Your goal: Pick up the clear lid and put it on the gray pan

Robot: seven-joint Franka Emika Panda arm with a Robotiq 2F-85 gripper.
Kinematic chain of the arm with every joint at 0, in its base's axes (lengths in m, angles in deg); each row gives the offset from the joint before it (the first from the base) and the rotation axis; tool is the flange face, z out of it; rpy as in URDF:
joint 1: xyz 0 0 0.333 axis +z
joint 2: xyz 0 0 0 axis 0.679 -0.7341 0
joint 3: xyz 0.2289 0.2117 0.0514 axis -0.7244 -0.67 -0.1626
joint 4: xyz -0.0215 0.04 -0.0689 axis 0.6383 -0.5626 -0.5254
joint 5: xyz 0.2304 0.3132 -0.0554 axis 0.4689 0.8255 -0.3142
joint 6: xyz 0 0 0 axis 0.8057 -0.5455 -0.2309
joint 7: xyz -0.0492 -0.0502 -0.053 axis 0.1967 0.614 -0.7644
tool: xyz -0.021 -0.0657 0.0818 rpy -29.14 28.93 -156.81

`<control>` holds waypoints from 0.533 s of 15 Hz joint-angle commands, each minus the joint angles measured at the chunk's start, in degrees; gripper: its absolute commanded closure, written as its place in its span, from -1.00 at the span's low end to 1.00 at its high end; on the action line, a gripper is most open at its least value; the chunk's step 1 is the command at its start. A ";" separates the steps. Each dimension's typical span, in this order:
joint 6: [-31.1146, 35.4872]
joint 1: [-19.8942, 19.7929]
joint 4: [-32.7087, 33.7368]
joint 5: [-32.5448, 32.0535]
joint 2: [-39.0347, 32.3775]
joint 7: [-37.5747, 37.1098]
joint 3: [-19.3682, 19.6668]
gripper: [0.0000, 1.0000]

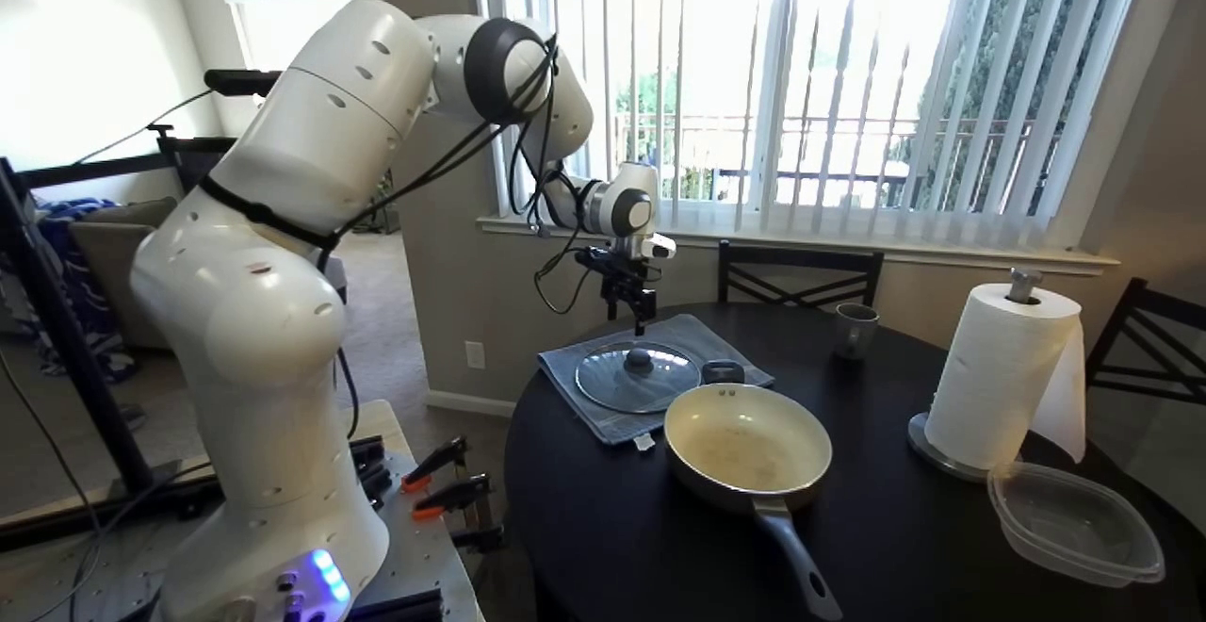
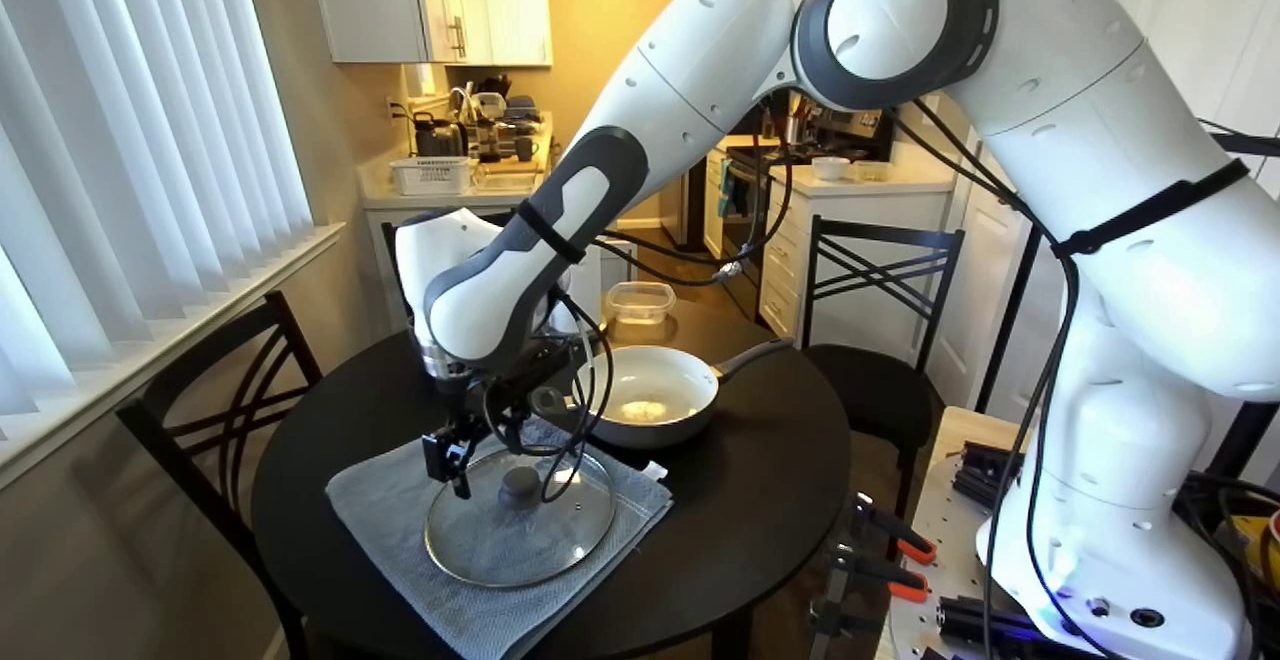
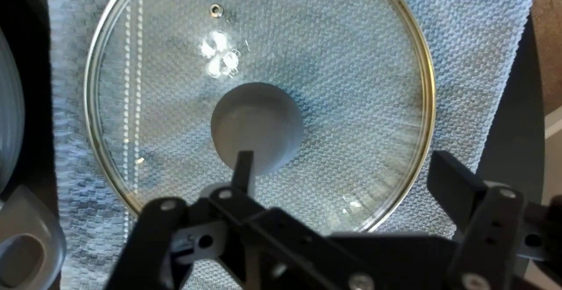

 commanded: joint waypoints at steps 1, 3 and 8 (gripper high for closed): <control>4.22 -2.44 -2.30 4.15 -0.07 3.03 -0.94 -1.00; 5.92 -2.90 -3.66 5.17 -0.15 2.37 -0.37 -1.00; 8.81 -2.24 -6.57 5.08 -0.36 0.09 1.72 -1.00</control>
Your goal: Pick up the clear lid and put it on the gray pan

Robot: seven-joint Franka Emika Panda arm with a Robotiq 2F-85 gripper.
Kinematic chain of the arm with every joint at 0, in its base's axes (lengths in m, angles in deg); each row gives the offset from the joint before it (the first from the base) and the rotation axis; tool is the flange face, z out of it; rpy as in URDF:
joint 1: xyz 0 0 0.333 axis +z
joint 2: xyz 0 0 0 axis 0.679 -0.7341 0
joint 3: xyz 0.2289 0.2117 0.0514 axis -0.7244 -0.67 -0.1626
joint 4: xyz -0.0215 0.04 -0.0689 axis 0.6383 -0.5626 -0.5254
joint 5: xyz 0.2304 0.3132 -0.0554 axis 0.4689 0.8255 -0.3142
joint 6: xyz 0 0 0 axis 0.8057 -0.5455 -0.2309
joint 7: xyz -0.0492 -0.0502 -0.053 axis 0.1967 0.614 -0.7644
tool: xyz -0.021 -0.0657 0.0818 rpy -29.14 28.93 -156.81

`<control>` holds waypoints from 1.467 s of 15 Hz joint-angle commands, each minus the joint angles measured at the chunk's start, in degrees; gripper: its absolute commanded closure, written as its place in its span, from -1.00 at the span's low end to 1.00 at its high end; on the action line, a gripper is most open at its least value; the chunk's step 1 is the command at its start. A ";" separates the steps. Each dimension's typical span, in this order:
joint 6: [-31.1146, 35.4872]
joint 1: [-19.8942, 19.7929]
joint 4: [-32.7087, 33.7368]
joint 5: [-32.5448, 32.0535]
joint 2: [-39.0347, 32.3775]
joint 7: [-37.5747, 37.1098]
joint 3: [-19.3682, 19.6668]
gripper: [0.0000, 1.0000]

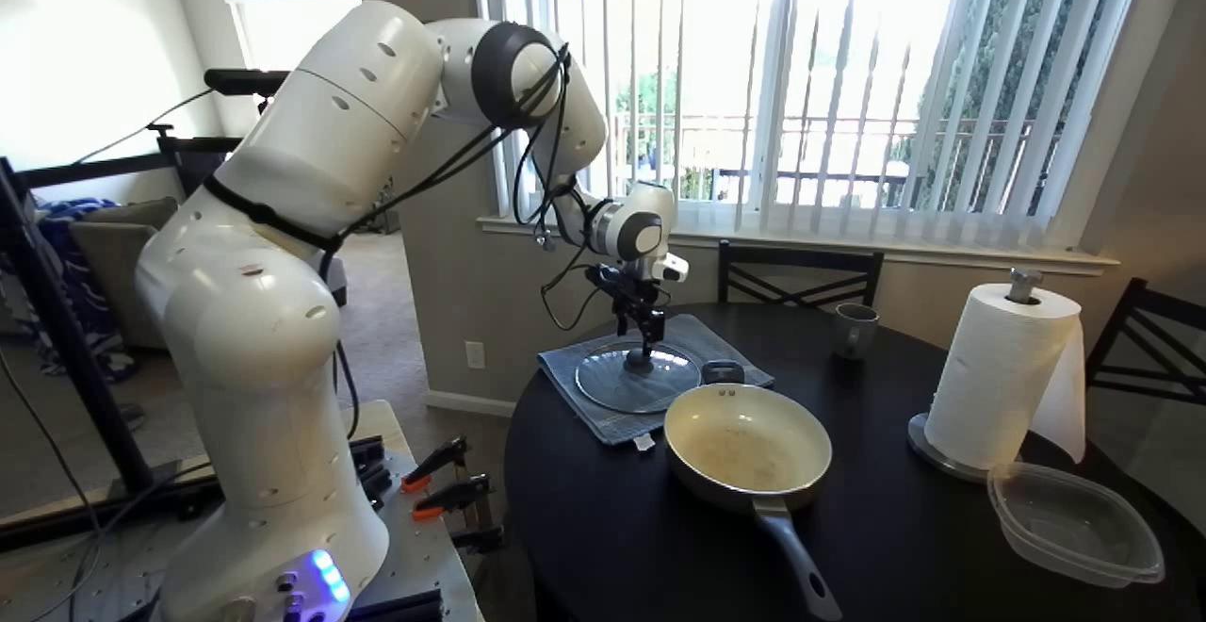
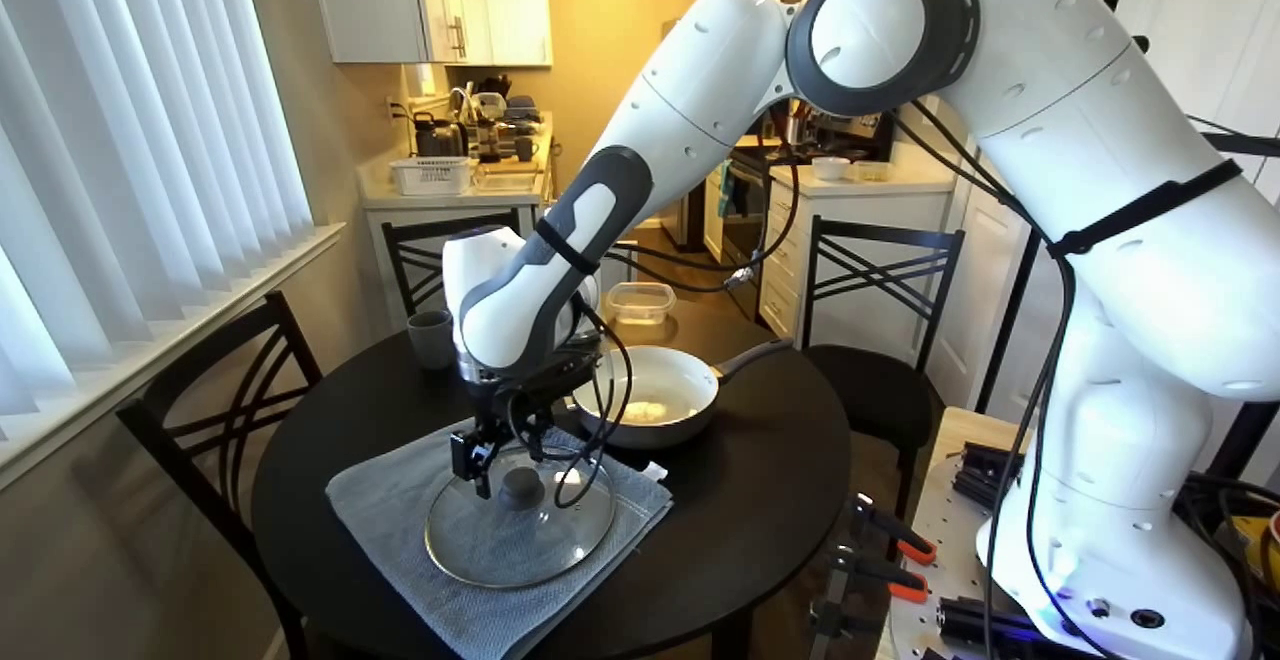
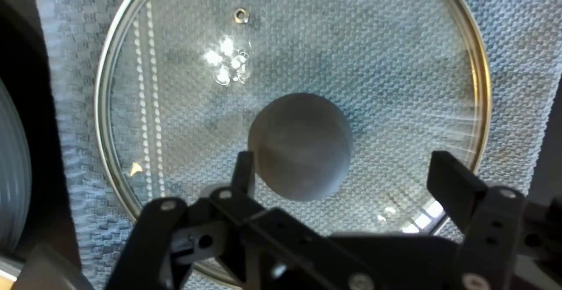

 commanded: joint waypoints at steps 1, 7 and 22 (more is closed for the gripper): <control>2.27 0.78 -2.78 0.72 0.61 -1.09 1.37 -1.00; 1.70 1.06 -2.63 0.60 0.08 -1.39 2.00 -1.00; 1.89 0.73 1.46 -0.49 -2.35 0.07 3.21 -1.00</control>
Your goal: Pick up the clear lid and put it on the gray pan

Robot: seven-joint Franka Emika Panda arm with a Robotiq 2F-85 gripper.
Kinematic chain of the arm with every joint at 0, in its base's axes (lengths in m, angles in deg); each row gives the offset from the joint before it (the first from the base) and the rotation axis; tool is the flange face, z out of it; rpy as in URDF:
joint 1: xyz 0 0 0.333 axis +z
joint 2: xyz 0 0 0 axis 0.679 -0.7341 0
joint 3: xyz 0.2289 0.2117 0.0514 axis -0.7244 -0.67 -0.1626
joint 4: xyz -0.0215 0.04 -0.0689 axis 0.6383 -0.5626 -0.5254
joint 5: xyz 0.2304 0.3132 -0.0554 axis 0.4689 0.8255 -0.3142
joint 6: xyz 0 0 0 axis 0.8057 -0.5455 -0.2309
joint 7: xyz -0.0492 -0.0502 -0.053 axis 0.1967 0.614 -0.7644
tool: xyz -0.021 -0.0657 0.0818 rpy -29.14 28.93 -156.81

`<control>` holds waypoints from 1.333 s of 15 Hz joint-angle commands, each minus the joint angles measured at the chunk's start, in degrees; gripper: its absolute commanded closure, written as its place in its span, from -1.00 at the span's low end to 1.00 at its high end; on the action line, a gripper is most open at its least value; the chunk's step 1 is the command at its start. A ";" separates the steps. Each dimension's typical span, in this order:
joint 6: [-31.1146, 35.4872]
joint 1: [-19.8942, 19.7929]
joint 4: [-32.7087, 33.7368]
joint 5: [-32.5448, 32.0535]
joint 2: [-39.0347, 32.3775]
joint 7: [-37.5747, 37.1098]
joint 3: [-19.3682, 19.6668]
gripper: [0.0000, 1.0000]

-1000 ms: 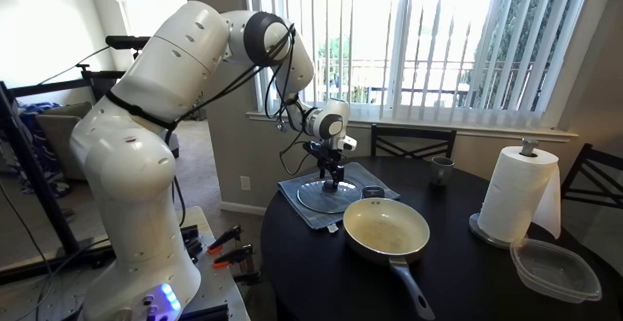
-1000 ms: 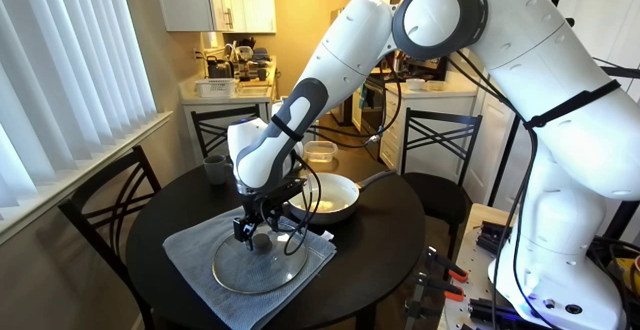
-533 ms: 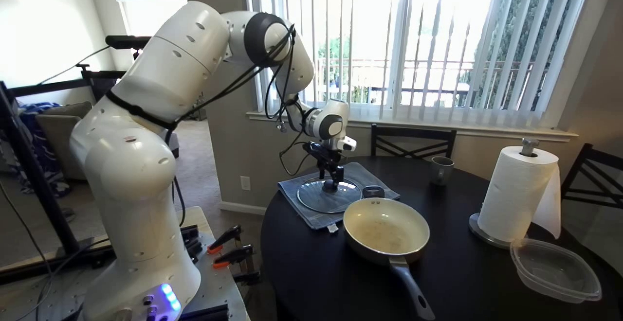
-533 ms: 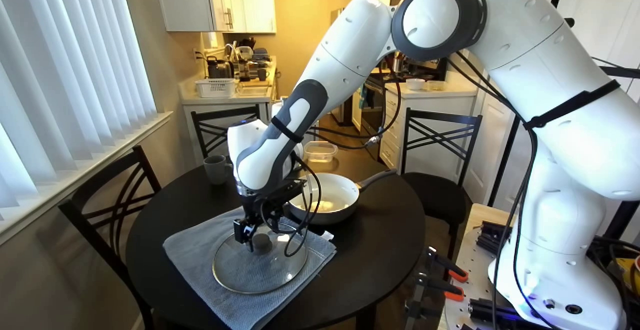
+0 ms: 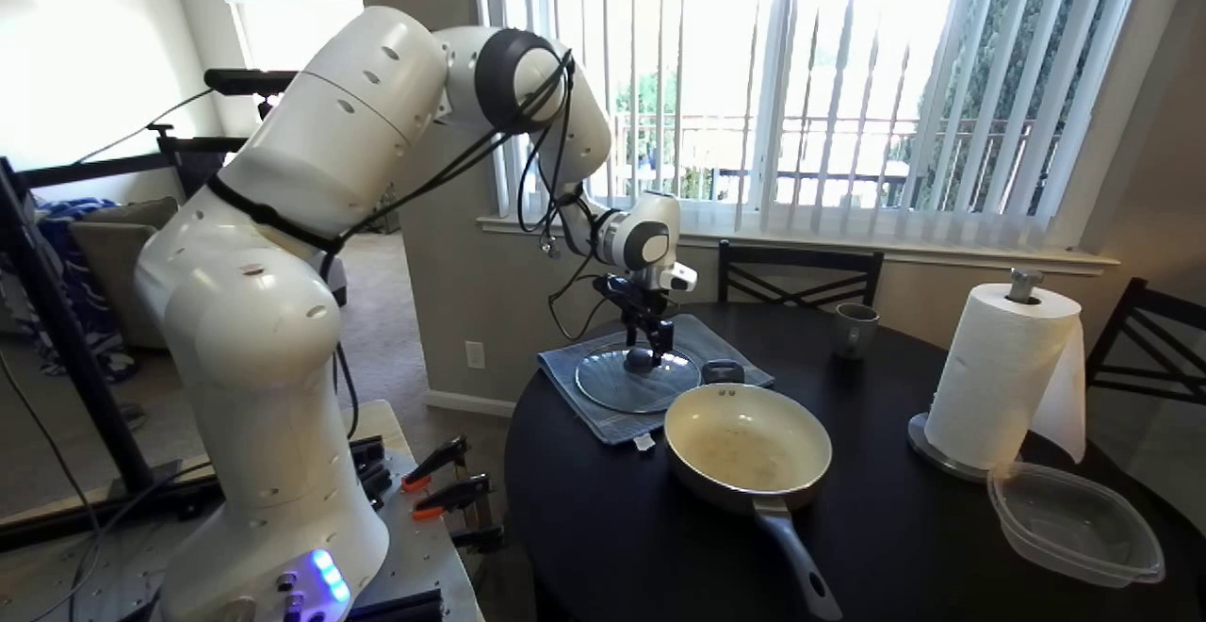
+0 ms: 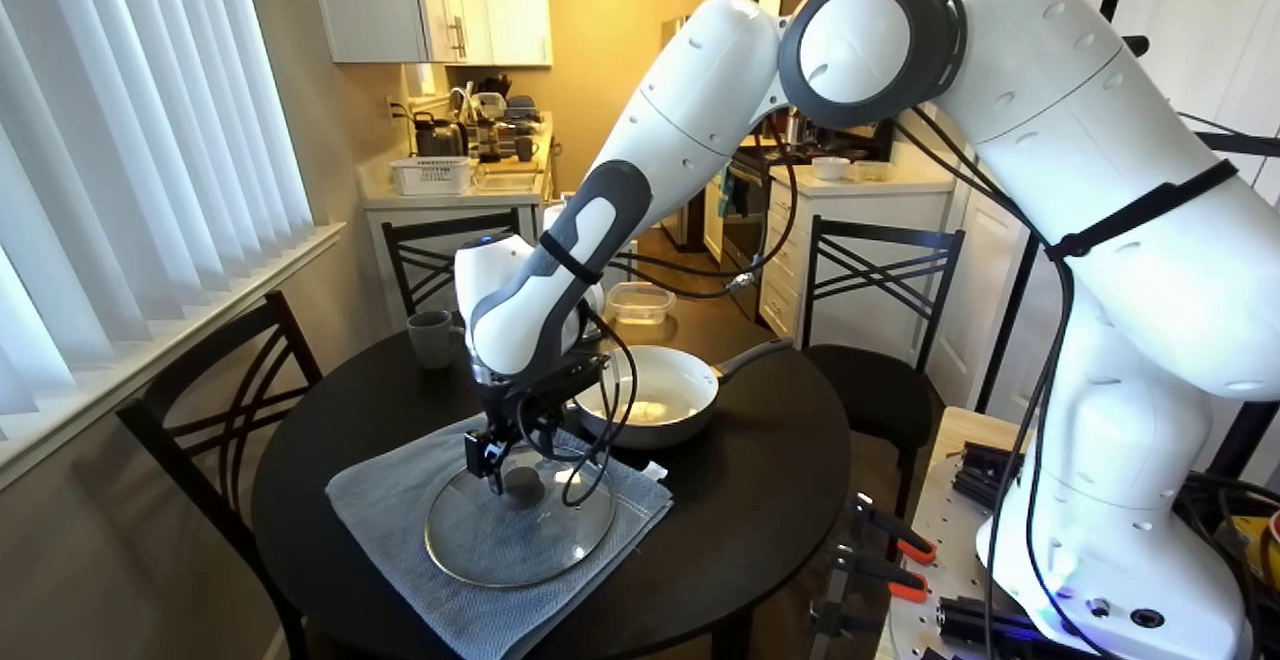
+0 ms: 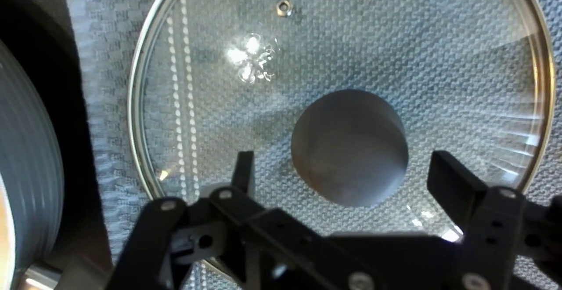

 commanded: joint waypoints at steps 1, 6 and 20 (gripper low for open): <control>1.08 0.26 1.80 -0.36 -1.36 0.66 0.85 -1.00; -0.44 0.06 4.64 0.32 -3.50 1.19 0.22 -1.00; -4.37 -0.15 4.08 1.12 -2.88 0.30 -0.05 -1.00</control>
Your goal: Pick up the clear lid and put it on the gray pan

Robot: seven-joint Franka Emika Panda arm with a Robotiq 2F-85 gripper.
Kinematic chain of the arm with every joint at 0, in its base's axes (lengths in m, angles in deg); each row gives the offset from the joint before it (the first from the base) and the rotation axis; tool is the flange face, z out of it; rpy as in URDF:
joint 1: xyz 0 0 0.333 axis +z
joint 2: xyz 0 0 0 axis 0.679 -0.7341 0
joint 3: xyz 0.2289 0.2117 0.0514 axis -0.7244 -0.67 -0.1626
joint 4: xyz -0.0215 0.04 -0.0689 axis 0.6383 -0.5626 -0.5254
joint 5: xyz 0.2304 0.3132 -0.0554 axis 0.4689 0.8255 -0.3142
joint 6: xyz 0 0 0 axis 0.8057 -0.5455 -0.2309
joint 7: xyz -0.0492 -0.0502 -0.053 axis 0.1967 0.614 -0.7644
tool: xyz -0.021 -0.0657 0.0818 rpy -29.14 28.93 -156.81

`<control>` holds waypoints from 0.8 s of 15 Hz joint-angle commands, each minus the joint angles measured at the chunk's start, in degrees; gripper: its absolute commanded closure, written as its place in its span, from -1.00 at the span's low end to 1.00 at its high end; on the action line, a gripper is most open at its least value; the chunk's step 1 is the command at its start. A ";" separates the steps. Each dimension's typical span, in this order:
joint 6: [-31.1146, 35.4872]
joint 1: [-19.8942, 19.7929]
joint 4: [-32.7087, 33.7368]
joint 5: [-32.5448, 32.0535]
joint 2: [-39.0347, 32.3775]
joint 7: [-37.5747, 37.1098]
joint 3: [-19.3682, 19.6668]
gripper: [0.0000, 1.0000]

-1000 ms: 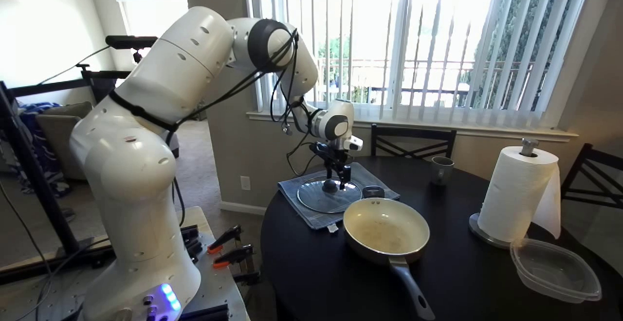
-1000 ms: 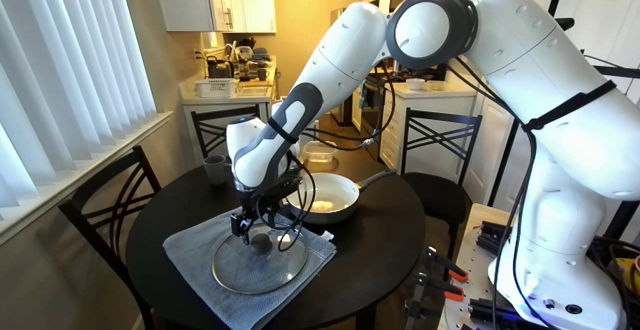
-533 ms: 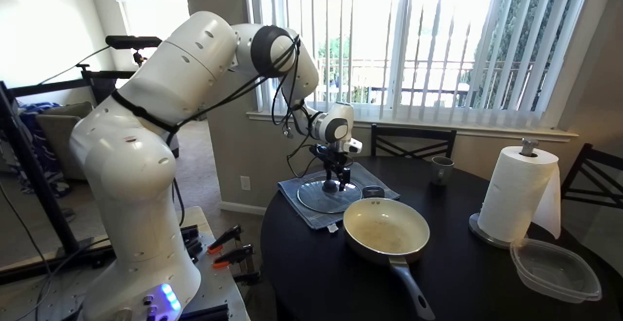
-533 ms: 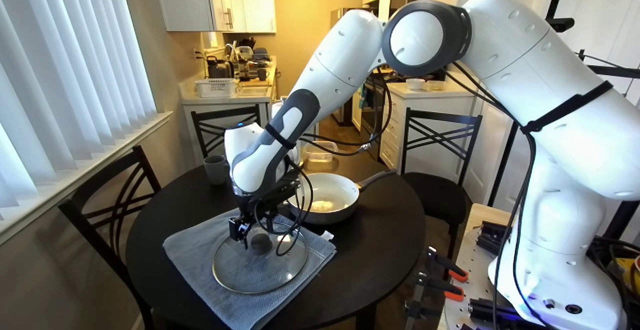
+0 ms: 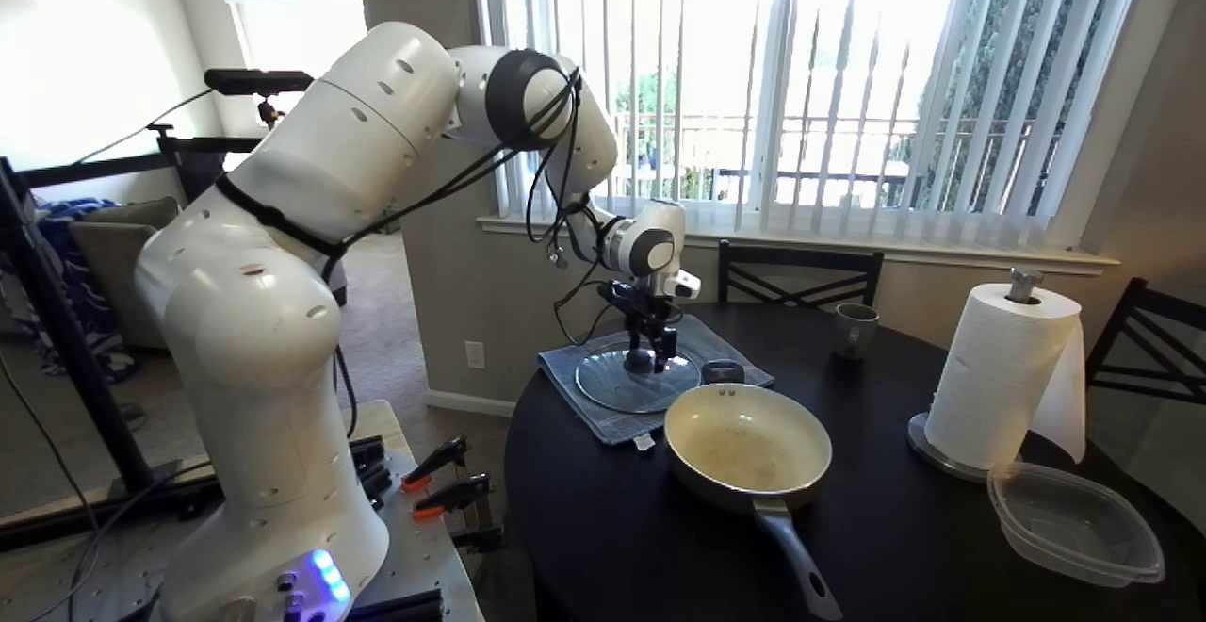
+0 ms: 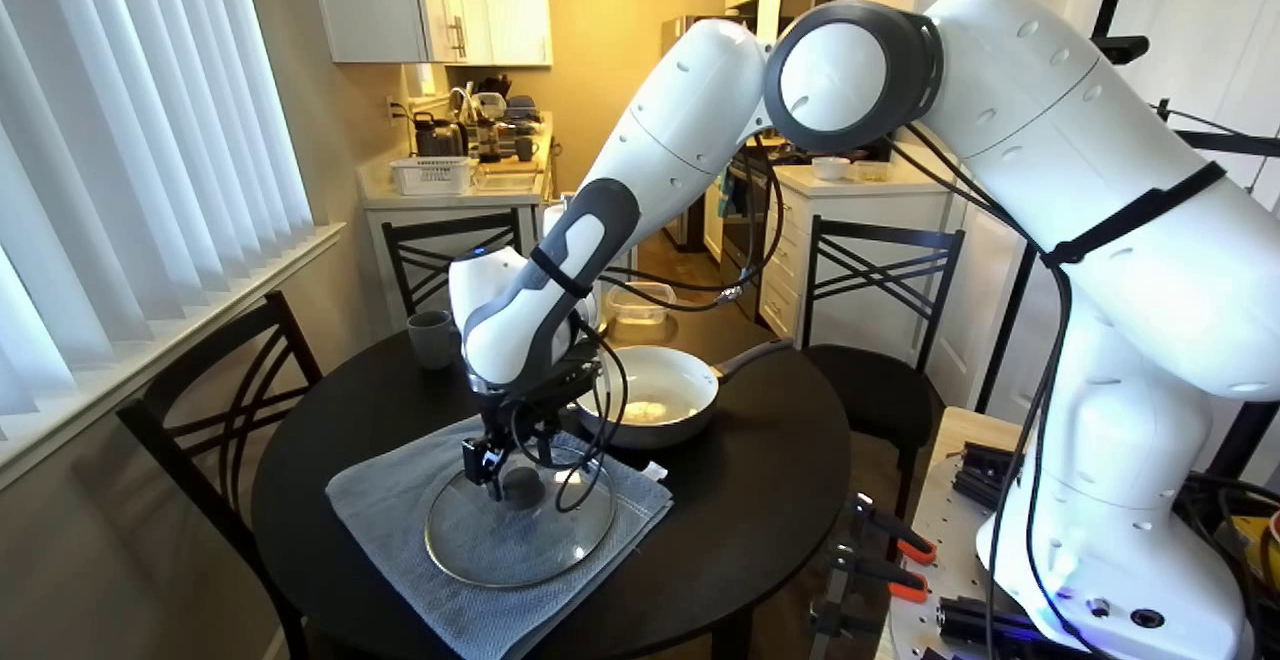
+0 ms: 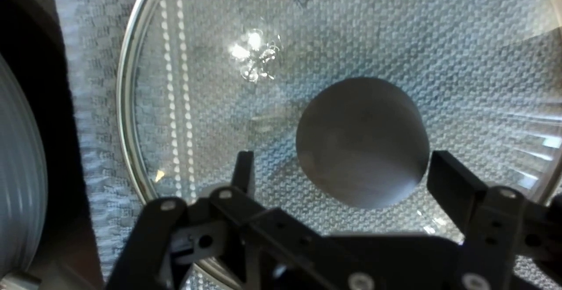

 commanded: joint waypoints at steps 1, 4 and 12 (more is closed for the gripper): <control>-2.78 -0.25 -0.26 1.12 0.92 0.46 -0.46 -1.00; -3.07 -0.58 -0.18 1.15 0.92 1.37 -0.93 -1.00; -2.59 -0.47 0.43 0.83 0.72 1.63 -1.04 -0.23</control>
